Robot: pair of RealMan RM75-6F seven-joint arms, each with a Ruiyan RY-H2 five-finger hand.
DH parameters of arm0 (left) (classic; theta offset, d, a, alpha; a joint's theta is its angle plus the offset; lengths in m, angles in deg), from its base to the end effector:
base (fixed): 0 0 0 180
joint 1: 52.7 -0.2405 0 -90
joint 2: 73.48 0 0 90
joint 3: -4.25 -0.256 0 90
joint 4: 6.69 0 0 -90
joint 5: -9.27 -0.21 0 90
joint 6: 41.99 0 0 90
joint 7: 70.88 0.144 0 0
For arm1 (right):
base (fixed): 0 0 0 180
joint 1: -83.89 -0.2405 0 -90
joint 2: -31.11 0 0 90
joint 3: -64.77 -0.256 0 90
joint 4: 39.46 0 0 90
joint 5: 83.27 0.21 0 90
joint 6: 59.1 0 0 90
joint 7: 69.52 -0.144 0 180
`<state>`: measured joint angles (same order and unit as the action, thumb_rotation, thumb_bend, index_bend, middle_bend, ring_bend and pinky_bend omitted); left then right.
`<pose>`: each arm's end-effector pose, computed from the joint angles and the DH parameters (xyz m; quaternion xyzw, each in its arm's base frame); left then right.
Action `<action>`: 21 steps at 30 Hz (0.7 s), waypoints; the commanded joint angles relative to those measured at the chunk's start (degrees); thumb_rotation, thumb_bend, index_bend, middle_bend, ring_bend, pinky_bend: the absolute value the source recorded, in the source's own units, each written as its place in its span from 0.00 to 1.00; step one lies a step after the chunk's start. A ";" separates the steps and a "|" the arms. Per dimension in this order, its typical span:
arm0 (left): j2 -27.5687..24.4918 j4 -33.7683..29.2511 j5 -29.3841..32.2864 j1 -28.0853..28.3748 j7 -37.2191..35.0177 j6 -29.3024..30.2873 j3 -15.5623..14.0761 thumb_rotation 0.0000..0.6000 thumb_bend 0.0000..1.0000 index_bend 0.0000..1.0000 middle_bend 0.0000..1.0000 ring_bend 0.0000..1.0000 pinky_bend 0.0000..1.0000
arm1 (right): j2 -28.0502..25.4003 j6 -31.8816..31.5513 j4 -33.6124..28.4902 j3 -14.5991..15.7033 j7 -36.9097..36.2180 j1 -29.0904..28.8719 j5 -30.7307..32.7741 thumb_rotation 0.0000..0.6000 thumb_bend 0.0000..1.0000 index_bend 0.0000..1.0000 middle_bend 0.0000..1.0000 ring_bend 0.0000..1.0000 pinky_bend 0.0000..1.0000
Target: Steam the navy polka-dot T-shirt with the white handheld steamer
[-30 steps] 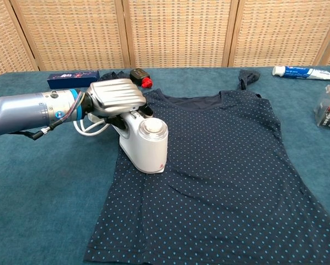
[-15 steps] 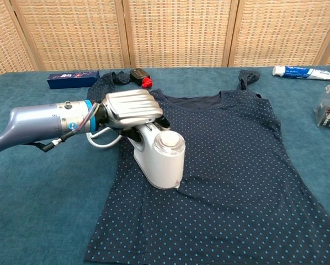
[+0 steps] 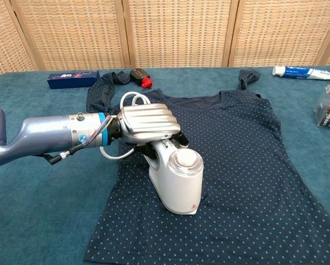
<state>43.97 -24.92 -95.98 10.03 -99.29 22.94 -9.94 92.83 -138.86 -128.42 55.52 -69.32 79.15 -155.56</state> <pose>-0.0910 0.3800 -0.1196 -0.9066 -0.0547 -0.3753 0.1848 -0.3513 -0.2007 0.1993 0.5211 -0.4066 0.3357 0.6711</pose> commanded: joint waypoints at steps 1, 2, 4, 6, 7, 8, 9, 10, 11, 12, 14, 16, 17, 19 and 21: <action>-0.53 -1.03 -0.38 0.04 -0.22 0.48 -0.30 1.00 0.86 1.00 0.95 0.87 1.00 | 0.01 -0.07 -0.03 0.00 0.05 0.01 -0.03 1.00 0.00 0.05 0.00 0.00 0.00; -0.74 -1.45 -0.59 0.04 -0.18 0.72 -0.47 1.00 0.86 1.00 0.95 0.87 1.00 | 0.01 -0.07 -0.04 -0.01 0.06 0.01 -0.01 1.00 0.00 0.05 0.00 0.00 0.00; -1.13 -2.32 -1.00 0.03 -0.28 1.39 -0.78 1.00 0.86 1.00 0.95 0.87 1.00 | 0.01 -0.08 -0.04 -0.02 0.10 0.02 0.02 1.00 0.00 0.05 0.00 0.00 0.00; -1.62 -3.43 -1.40 0.01 -0.47 2.08 -1.07 1.00 0.86 1.00 0.95 0.87 1.00 | 0.02 -0.05 -0.07 -0.01 0.13 0.00 0.02 1.00 0.00 0.05 0.00 0.00 0.00; -1.85 -3.94 -1.66 0.04 -0.47 2.37 -1.25 1.00 0.86 1.00 0.95 0.87 1.00 | 0.03 -0.03 -0.07 0.00 0.15 -0.01 0.01 1.00 0.00 0.05 0.00 0.00 0.00; -2.10 -4.36 -1.87 0.08 -0.42 2.58 -1.40 1.00 0.86 1.00 0.95 0.87 1.00 | 0.05 -0.04 -0.07 0.02 0.21 -0.01 0.00 1.00 0.00 0.05 0.00 0.00 0.00; -2.32 -4.73 -2.08 0.14 -0.33 2.72 -1.55 1.00 0.86 1.00 0.95 0.87 1.00 | 0.06 -0.04 -0.07 0.02 0.24 -0.02 -0.02 1.00 0.00 0.05 0.00 0.00 0.00; -2.54 -5.05 -2.26 0.19 -0.19 2.79 -1.68 1.00 0.86 1.00 0.95 0.87 1.00 | 0.06 -0.07 -0.09 0.01 0.23 -0.01 -0.02 1.00 0.00 0.05 0.00 0.00 0.00; -2.78 -5.37 -2.47 0.26 -0.09 2.90 -1.83 1.00 0.86 1.00 0.95 0.87 1.00 | 0.05 -0.11 -0.10 0.00 0.23 0.00 -0.02 1.00 0.00 0.05 0.00 0.00 0.00; -2.96 -5.60 -2.59 0.28 -0.08 2.93 -1.93 1.00 0.86 1.00 0.95 0.87 1.00 | 0.04 -0.13 -0.11 0.00 0.22 0.02 -0.01 1.00 0.00 0.05 0.00 0.00 0.00; -3.38 -6.05 -2.82 0.29 -0.18 3.00 -2.16 1.00 0.86 1.00 0.95 0.87 1.00 | 0.00 -0.22 -0.15 -0.03 0.15 0.06 -0.02 1.00 0.00 0.05 0.00 0.00 0.00; -3.78 -6.42 -3.04 0.30 -0.24 3.10 -2.36 1.00 0.86 1.00 0.96 0.87 1.00 | -0.02 -0.28 -0.14 -0.05 0.15 0.07 -0.04 1.00 0.00 0.05 0.00 0.00 0.00; -4.06 -6.63 -3.23 0.27 -0.33 3.21 -2.57 1.00 0.86 1.00 0.96 0.87 1.00 | -0.03 -0.27 -0.16 -0.05 0.12 0.08 -0.03 1.00 0.00 0.05 0.00 0.00 0.00; -4.58 -6.95 -3.56 0.17 -0.47 3.48 -2.93 1.00 0.86 1.00 0.95 0.87 1.00 | -0.05 -0.25 -0.14 -0.04 0.08 0.09 -0.03 1.00 0.00 0.05 0.00 0.00 0.00; -5.46 -7.54 -4.02 0.05 -0.49 3.88 -3.40 1.00 0.86 1.00 0.96 0.87 1.00 | -0.06 -0.23 -0.14 -0.03 0.04 0.07 -0.07 1.00 0.00 0.05 0.00 0.00 0.00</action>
<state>38.92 -32.11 -99.72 10.17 -99.72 26.57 -13.06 92.77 -139.09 -128.57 55.48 -69.29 79.23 -155.63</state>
